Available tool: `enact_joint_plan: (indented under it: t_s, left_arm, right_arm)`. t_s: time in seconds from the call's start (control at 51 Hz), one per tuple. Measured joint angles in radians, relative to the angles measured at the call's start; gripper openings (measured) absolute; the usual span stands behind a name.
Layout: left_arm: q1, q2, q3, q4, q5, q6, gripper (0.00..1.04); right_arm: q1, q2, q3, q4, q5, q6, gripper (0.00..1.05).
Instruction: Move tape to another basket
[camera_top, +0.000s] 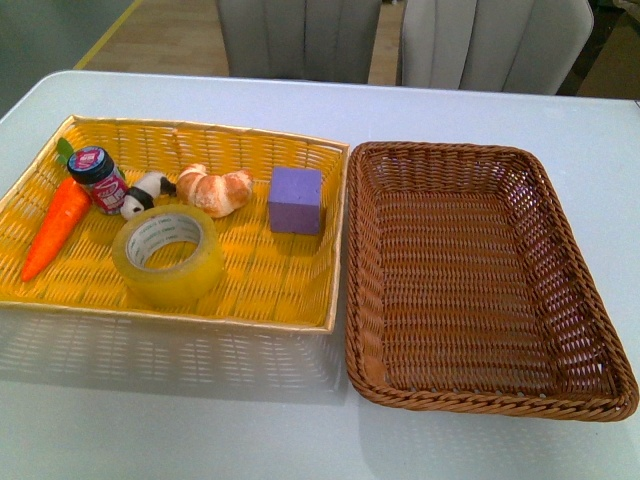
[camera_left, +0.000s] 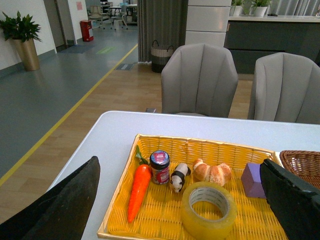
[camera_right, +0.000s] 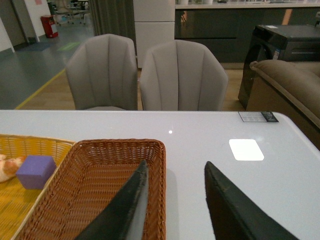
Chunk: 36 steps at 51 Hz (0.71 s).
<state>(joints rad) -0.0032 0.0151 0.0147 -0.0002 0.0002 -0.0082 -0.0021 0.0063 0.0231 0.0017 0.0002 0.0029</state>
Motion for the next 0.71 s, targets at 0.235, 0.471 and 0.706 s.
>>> enact_joint_plan:
  t_s: [0.235,0.471,0.706]
  left_arm:
    - [0.000,0.000,0.000,0.000,0.000,0.000,0.96]
    - [0.000,0.000,0.000,0.000,0.000,0.000,0.96]
    - [0.053,0.180,0.124,-0.280,0.193,-0.125,0.96]
  right_arm:
    - [0.000,0.000,0.000,0.000,0.000,0.000,0.77]
    - [0.000,0.000,0.000,0.000,0.000,0.000,0.95]
    - [0.000,0.000,0.000,0.000,-0.001,0.000,0.96]
